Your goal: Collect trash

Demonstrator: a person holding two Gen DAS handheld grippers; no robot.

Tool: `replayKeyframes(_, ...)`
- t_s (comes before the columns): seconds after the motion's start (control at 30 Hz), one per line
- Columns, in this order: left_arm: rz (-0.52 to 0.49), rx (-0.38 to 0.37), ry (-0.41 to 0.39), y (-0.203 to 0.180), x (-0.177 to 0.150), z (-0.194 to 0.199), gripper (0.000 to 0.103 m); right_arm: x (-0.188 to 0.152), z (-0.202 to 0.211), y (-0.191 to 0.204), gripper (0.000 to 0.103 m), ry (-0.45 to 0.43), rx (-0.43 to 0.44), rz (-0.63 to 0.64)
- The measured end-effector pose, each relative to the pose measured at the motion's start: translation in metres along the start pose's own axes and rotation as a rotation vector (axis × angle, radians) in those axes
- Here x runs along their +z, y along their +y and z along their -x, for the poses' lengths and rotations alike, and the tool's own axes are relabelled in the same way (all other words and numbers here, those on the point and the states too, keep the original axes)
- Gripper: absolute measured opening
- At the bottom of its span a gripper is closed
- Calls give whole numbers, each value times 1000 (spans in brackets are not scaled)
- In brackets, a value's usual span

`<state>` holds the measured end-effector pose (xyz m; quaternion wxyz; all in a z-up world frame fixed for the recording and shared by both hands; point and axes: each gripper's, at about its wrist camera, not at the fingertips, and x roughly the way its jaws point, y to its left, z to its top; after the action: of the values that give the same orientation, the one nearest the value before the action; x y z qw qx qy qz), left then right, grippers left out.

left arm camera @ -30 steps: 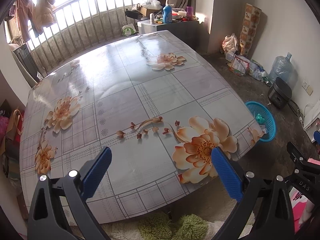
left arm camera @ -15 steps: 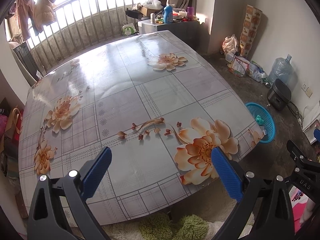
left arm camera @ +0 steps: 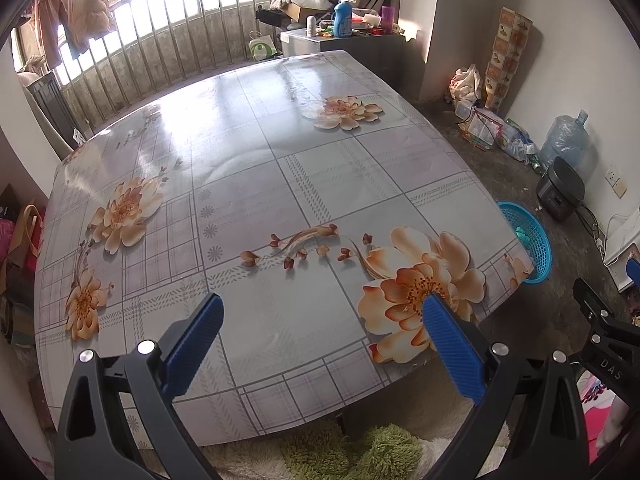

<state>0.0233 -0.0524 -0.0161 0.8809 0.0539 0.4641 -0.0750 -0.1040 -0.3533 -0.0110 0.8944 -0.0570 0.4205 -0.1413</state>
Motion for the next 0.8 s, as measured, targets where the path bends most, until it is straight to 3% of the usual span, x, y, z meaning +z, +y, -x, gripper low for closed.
replayKeyframes(0.8, 8, 0, 7, 4, -2, 0, 98, 1, 1, 3, 95, 1, 5, -14)
